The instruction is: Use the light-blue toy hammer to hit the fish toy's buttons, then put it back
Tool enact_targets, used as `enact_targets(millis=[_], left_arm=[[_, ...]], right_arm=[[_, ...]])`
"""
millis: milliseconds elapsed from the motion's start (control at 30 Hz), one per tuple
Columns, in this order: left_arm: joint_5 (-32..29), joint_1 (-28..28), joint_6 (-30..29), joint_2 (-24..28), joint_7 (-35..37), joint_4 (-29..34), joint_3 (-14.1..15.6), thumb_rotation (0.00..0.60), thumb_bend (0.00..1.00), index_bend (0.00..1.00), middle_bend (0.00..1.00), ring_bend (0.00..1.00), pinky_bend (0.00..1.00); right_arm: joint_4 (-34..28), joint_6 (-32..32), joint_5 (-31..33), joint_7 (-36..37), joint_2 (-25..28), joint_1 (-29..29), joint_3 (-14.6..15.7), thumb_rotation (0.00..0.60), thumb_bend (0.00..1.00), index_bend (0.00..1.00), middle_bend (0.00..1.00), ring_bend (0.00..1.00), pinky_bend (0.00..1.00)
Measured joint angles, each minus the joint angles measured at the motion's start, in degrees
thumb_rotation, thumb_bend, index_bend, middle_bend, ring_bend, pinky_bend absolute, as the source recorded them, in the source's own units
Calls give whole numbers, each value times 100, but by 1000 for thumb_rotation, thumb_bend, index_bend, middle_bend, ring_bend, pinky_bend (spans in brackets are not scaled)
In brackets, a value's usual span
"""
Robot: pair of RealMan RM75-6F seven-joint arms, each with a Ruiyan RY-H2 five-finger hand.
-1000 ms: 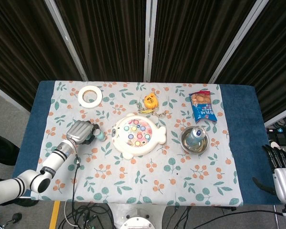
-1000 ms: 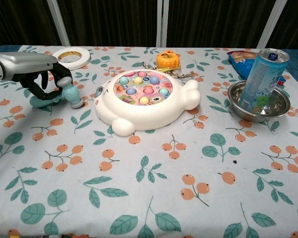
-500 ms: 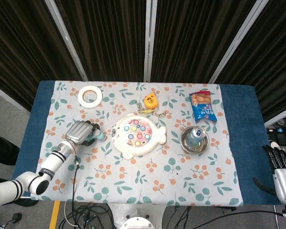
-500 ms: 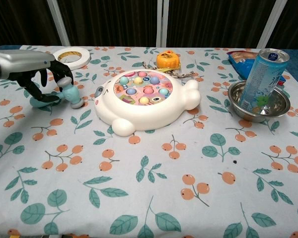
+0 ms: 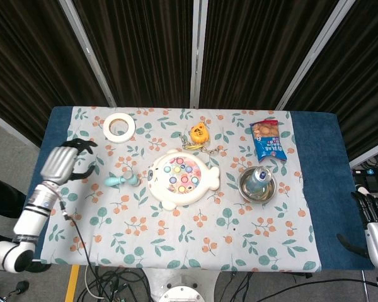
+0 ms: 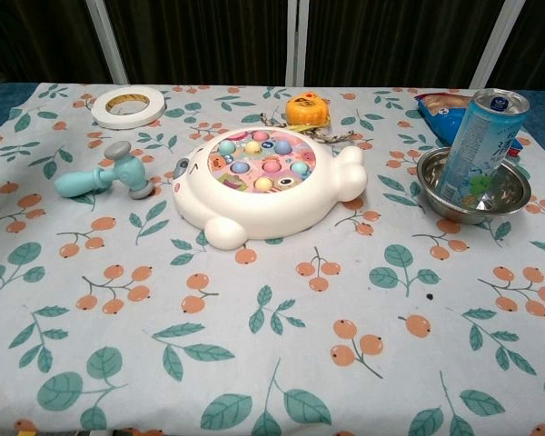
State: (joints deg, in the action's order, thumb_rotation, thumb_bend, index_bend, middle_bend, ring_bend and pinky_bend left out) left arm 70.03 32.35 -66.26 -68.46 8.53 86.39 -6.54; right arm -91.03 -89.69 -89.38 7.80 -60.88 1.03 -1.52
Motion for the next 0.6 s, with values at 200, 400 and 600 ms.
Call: enact_targets(millis=[200,400,600], left_arm=[[-3,-888,-763,294,50,151,198,600,302,262,330,114,157],[34,-1711,-1537,329,-464,239,559,600,278,262,330,114,153],[262,-2323,-2321,275,-1188,312,807,600,228,262,330,114,134]], right_arm=[[56,175,13,274,61,-113,-27,600,99,0,92,0,0],[59,214,-121,487,153,-236,-63,600,99,0,103,0,0],[-53,257,-235,491,195,-313,-40,600,99,0,109,0,0]])
